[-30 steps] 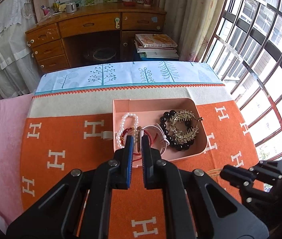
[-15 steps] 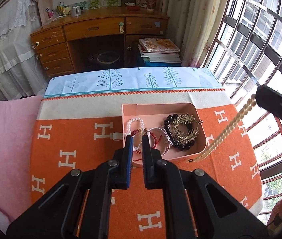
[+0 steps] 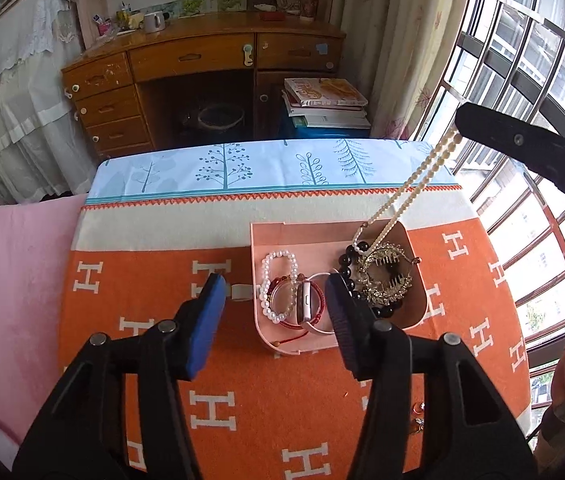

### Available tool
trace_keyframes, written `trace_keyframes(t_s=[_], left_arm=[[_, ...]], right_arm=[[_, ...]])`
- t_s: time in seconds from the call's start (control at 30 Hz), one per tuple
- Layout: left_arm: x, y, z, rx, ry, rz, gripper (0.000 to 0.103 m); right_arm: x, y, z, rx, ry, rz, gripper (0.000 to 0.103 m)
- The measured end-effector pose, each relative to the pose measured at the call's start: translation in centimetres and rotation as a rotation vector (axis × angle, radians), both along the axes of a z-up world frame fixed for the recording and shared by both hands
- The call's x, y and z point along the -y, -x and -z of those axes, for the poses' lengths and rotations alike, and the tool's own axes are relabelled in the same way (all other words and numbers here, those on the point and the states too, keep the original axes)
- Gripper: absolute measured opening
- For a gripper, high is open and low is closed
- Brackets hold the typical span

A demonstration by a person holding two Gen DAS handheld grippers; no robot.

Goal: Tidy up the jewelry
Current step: 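Lower the pearl necklace into the pink box and open the right tool, then move both tools away from the box over the remaining jewelry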

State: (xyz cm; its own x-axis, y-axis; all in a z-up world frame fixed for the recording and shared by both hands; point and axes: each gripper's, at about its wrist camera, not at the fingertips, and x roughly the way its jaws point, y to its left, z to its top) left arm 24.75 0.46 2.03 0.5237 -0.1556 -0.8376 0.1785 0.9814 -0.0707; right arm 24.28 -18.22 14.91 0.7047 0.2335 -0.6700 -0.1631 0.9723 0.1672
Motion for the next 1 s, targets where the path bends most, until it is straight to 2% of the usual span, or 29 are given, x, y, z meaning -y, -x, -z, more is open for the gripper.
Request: trace_keyframes(t_s=[0.27,0.43,0.53,0.7,0.83,1.0], left_arm=[[-0.2,-1.6,3.3,-0.054,-0.008,-0.002,0.049],[-0.6,-2.0,4.4,-0.067,-0.001,-0.007,0.049],[-0.7,-2.0,4.6,-0.072,0.005,-0.007,0.049],[-0.5,-1.0,4.0,-0.065,0.013,0.002,0.049],[-0.3,0.4,3.1,-0.047,0.016,0.014,0.049],[-0.3,2.5,2.1,-0.027,0.023,0.02,0.049]], right_arm=[[-0.3,-5.0,8.0,-0.112,-0.009,0.0,0.005],[-0.2,-6.3,11.1,-0.151,0.011,0.006,0.012],[-0.1,-6.2,11.9,-0.154,0.005,0.006,0.02],[0.0,-4.6,12.1,-0.15,0.005,-0.007,0.024],[0.5,-2.2,11.7,-0.159,-0.013,-0.02,0.042],[1.5,1.1,11.9,-0.175,-0.068,-0.028,0.044]])
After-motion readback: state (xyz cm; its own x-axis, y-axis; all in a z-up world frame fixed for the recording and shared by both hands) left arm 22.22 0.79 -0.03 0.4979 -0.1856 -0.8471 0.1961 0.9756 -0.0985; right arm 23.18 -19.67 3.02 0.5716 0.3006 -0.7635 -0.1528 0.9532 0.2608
